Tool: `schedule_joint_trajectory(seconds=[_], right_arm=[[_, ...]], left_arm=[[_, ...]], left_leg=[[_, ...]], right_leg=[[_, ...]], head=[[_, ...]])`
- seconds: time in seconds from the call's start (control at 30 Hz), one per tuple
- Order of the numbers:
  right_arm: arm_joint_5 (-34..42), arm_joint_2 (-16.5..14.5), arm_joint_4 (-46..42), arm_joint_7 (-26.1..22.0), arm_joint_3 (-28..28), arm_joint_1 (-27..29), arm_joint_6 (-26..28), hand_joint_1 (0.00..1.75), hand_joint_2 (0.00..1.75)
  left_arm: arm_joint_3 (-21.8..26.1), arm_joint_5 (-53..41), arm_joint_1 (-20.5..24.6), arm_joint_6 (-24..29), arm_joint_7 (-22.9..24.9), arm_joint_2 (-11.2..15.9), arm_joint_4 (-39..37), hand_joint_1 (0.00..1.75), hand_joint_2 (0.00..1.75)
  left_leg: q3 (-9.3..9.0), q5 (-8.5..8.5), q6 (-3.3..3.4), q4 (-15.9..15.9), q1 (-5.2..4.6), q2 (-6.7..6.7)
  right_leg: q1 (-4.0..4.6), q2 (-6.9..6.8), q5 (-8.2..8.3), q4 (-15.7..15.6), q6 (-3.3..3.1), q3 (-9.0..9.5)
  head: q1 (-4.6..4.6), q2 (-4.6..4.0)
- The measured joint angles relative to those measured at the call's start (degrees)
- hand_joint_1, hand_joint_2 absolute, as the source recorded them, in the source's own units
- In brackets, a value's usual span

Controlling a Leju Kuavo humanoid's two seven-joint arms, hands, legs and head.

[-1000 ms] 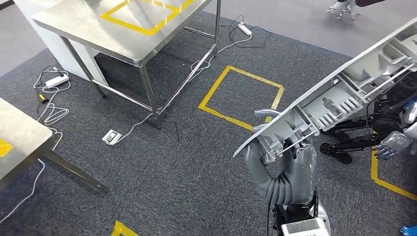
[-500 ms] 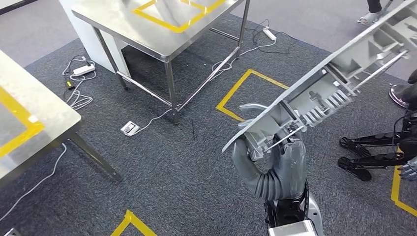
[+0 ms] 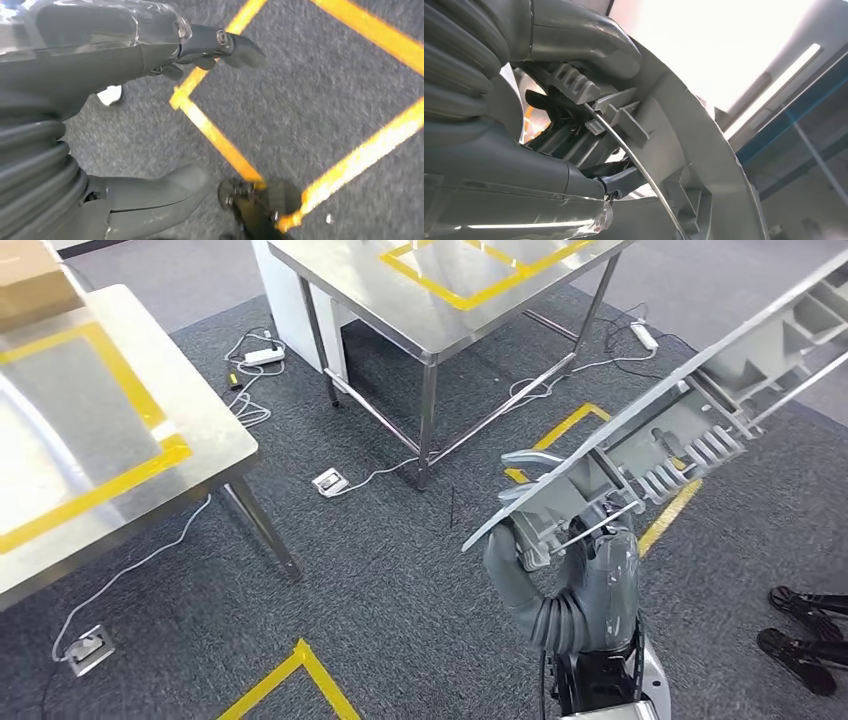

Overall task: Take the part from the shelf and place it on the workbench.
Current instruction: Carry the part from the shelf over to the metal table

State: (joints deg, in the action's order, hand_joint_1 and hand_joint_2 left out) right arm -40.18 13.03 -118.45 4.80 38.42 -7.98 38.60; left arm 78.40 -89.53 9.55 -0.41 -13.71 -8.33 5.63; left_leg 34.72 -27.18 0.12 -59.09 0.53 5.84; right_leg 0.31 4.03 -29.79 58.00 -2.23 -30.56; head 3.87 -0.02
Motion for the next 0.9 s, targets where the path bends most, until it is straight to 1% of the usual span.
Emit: schedule_joint_trajectory(seconds=[0.03, 0.07, 0.1, 0.13, 0.17, 0.2, 0.23, 0.27, 0.3, 0.33, 0.37, 0.4, 0.43, 0.47, 0.5, 0.53, 0.57, 0.6, 0.63, 0.67, 0.7, 0.73, 0.77, 0.8, 0.83, 0.87, 0.9], right_arm=[[0.0, 0.0, 0.0, 0.0, 0.0, 0.0, 0.0, 1.75, 1.75], [0.0, 0.1, 0.0, 0.0, 0.1, 0.0, 0.1, 1.75, 1.75], [0.0, 0.1, 0.0, 0.0, 0.1, 0.1, 0.3, 1.75, 1.75], [0.0, 0.1, -0.1, 0.0, 0.1, 0.1, 0.4, 1.75, 1.75], [0.0, 0.1, -0.1, 0.0, 0.1, 0.2, 0.6, 1.75, 1.75], [0.0, 0.1, -0.1, 0.0, 0.1, 0.4, 0.8, 1.75, 1.75], [0.0, 0.2, -0.1, 0.0, 0.1, 0.6, 0.9, 1.75, 1.75], [0.0, 0.2, -0.1, 0.0, 0.2, 0.8, 1.0, 1.75, 1.75], [0.0, 0.2, -0.1, 0.0, 0.2, 0.9, 1.1, 1.75, 1.75], [0.0, 0.2, -0.1, 0.0, 0.2, 1.0, 1.2, 1.75, 1.75], [-0.1, 0.2, -0.1, -0.1, 0.2, 1.0, 1.2, 1.75, 1.75], [-0.1, 0.2, -0.1, -0.1, 0.2, 1.0, 1.2, 1.75, 1.75], [-0.1, 0.2, -0.2, -0.1, 0.3, 1.0, 1.2, 1.75, 1.75], [-0.2, 0.2, -0.2, -0.1, 0.3, 1.0, 1.2, 1.75, 1.75], [-0.2, 0.2, -0.2, -0.1, 0.4, 0.9, 1.2, 1.75, 1.75], [-0.2, 0.2, -0.2, -0.1, 0.5, 0.9, 1.1, 1.75, 1.75], [-0.2, 0.2, -0.2, -0.1, 0.6, 0.8, 1.1, 1.75, 1.75], [-0.2, 0.2, -0.2, -0.1, 0.6, 0.8, 1.1, 1.75, 1.75], [-0.2, 0.2, -0.2, -0.1, 0.7, 0.8, 1.1, 1.75, 1.75], [-0.2, 0.3, -0.3, -0.1, 0.7, 0.8, 1.1, 1.75, 1.75], [-0.2, 0.3, -0.3, -0.1, 0.7, 0.9, 1.0, 1.75, 1.75], [-0.2, 0.3, -0.3, -0.1, 0.8, 0.9, 1.0, 1.75, 1.75], [-0.1, 0.3, -0.3, -0.1, 0.8, 0.9, 1.0, 1.75, 1.75], [-0.1, 0.4, -0.3, -0.1, 0.8, 0.9, 1.0, 1.75, 1.75], [-0.1, 0.4, -0.3, -0.1, 0.8, 0.9, 1.0, 1.75, 1.75], [-0.1, 0.4, -0.3, -0.1, 0.8, 0.8, 1.0, 1.75, 1.75], [-0.1, 0.4, -0.3, -0.1, 0.8, 0.8, 1.0, 1.75, 1.75]], left_arm=[[0.0, -0.1, 0.0, 0.0, -0.2, 0.0, 0.0, 0.0, 1.75], [0.0, -0.2, -0.1, 0.1, -0.4, 0.0, 0.0, 0.0, 1.75], [0.0, -0.2, -0.2, 0.1, -0.5, 0.1, 0.0, 0.0, 1.75], [0.1, -0.3, -0.2, 0.2, -0.5, 0.1, 0.0, 0.0, 1.75], [0.1, -0.3, -0.2, 0.2, -0.5, 0.2, 0.0, 0.0, 1.75], [0.1, -0.3, -0.1, 0.3, -0.3, 0.3, 0.0, 0.0, 1.75], [0.1, -0.3, 0.0, 0.3, 0.0, 0.4, 0.0, 0.0, 1.75], [0.1, -0.3, -0.1, 0.3, 0.4, 0.6, 0.0, 0.0, 1.75], [0.1, -0.3, -0.1, 0.3, 0.8, 0.7, 0.0, 0.0, 1.75], [0.1, -0.3, -0.2, 0.3, 1.1, 0.9, 0.0, 0.0, 1.75], [0.1, -0.3, -0.2, 0.3, 1.2, 1.0, 0.0, 0.0, 1.75], [0.1, -0.3, -0.2, 0.3, 1.2, 1.1, 0.0, 0.0, 1.75], [0.1, -0.3, -0.2, 0.3, 1.2, 1.1, 0.0, 0.0, 1.75], [0.1, -0.3, -0.2, 0.3, 1.0, 1.1, 0.0, 0.0, 1.75], [0.1, -0.3, -0.2, 0.3, 0.8, 1.1, 0.0, 0.0, 1.75], [0.1, -0.3, -0.2, 0.3, 0.6, 1.1, 0.0, 0.0, 1.75], [0.1, -0.3, -0.2, 0.3, 0.5, 1.0, 0.0, 0.0, 1.75], [0.1, -0.3, -0.2, 0.3, 0.4, 1.0, 0.0, 0.0, 1.75], [0.1, -0.3, -0.1, 0.3, 0.2, 0.9, 0.0, 0.0, 1.75], [0.1, -0.3, -0.1, 0.3, 0.0, 0.9, 0.0, 0.0, 1.75], [0.1, -0.3, 0.0, 0.3, -0.2, 0.8, 0.0, 0.0, 1.75], [0.1, -0.3, 0.0, 0.4, -0.4, 0.8, 0.0, 0.0, 1.75], [0.1, -0.3, 0.0, 0.4, -0.6, 0.8, 0.0, 0.0, 1.75], [0.1, -0.3, 0.0, 0.4, -0.7, 0.8, 0.0, 0.0, 1.75], [0.1, -0.3, 0.0, 0.4, -0.7, 0.8, 0.0, 0.0, 1.75], [0.1, -0.3, 0.0, 0.4, -0.8, 0.8, 0.0, 0.0, 1.75], [0.1, -0.3, 0.0, 0.4, -0.8, 0.6, 0.0, 0.0, 1.75]], left_leg=[[0.2, 0.19, -0.36, 0.1, 0.11, 0.46], [0.36, 0.14, -0.62, 0.0, 0.03, -0.35], [0.74, -0.46, -0.89, -0.6, -0.09, -1.91], [1.59, -1.78, -1.16, -2.3, -0.16, -3.71], [2.93, -3.62, -1.43, -5.1, -0.06, -5.53], [4.58, -5.54, -1.81, -8.6, 0.17, -6.2], [6.06, -6.92, -2.15, -11.9, 0.42, -6.22], [6.79, -7.28, -2.49, -13.8, 0.63, -6.18], [6.52, -6.6, -2.82, -13.7, 0.81, -6.23], [5.14, -5.04, -3.12, -11.4, 0.97, -6.57], [3.09, -3.28, -3.37, -7.8, 1.09, -7.45], [1.18, -2.1, -3.38, -4.5, 1.0, -8.76], [-0.16, -1.41, -3.0, -2.0, 0.85, -9.74], [-0.72, -1.35, -2.44, -0.8, 0.66, -10.39], [-0.68, -1.54, -1.78, -0.6, 0.44, -10.38], [-0.56, -1.47, -1.16, -0.6, 0.43, -9.74], [-0.52, -1.41, -0.77, -0.6, 0.46, -9.23], [-0.51, -1.32, -0.45, -0.6, 0.52, -8.65], [-0.52, -1.21, -0.17, -0.5, 0.6, -8.05], [-0.49, -1.14, 0.06, -0.5, 0.61, -7.45], [-0.43, -1.08, 0.24, -0.5, 0.56, -6.81], [-0.38, -1.04, 0.38, -0.5, 0.46, -6.15], [-0.36, -1.01, 0.5, -0.5, 0.35, -5.41], [-0.38, -0.97, 0.57, -0.5, 0.24, -4.65], [-0.44, -0.95, 0.6, -0.5, 0.11, -3.89], [-0.52, -0.91, 0.64, -0.5, 0.02, -3.13], [-0.56, -0.86, 0.62, -0.5, -0.04, -2.44]], right_leg=[[0.01, -0.5, 0.26, -0.5, 0.09, 0.18], [-0.08, -1.09, 0.6, -1.0, 0.22, 0.41], [-0.23, -1.72, 0.98, -1.7, 0.28, 0.67], [-0.4, -2.42, 1.33, -2.3, 0.35, 0.88], [-0.46, -3.14, 1.51, -2.6, 0.38, 0.97], [-0.48, -3.85, 1.54, -2.7, 0.33, 0.95], [-0.53, -4.62, 1.51, -2.7, 0.37, 0.91], [-0.6, -5.33, 1.43, -2.6, 0.48, 0.9], [-0.71, -5.97, 1.3, -2.5, 0.66, 0.89], [-0.86, -6.57, 1.09, -2.2, 0.96, 0.9], [-1.0, -7.11, 0.79, -1.9, 1.36, 0.91], [-0.99, -7.57, 0.39, -1.3, 1.85, 0.84], [-0.95, -7.98, 0.01, -0.9, 2.29, 0.77], [-0.86, -8.34, -0.25, -0.5, 2.64, 0.73], [-0.77, -8.65, -0.39, -0.3, 2.87, 0.72], [-0.85, -9.03, -0.44, -0.3, 3.0, 0.81], [-0.98, -8.98, -0.71, -0.2, 3.2, 0.85], [-1.12, -8.32, -1.49, 0.5, 3.4, 0.63], [-1.24, -7.34, -2.85, 2.3, 3.59, -0.03], [-1.32, -6.09, -4.73, 5.5, 3.74, -1.32], [-1.35, -5.16, -6.68, 9.4, 3.77, -3.04], [-1.32, -4.72, -8.11, 13.2, 3.71, -4.8], [-1.28, -4.52, -8.61, 15.7, 3.55, -6.08], [-1.22, -4.38, -7.92, 16.1, 3.26, -6.48], [-1.11, -4.15, -6.23, 14.4, 2.82, -5.94], [-0.93, -3.53, -3.89, 11.1, 2.22, -4.64], [-0.74, -2.3, -1.9, 7.4, 1.48, -3.14]], head=[[0.07, 0.0], [0.13, 0.0], [-0.06, 0.0], [-0.41, 0.0], [-0.8, 0.0], [-1.23, 0.0], [-1.5, 0.0], [-1.64, 0.0], [-1.78, 0.0], [-1.9, 0.0], [-1.99, 0.0], [-2.21, 0.0], [-2.32, 0.0], [-2.29, 0.0], [-2.24, 0.0], [-2.05, 0.0], [-1.88, 0.0], [-1.74, 0.0], [-1.47, 0.0], [-1.09, 0.0], [-0.69, 0.0], [-0.33, 0.0], [-0.08, 0.0], [0.1, 0.0], [0.25, 0.0], [0.38, 0.0], [0.4, 0.0]])
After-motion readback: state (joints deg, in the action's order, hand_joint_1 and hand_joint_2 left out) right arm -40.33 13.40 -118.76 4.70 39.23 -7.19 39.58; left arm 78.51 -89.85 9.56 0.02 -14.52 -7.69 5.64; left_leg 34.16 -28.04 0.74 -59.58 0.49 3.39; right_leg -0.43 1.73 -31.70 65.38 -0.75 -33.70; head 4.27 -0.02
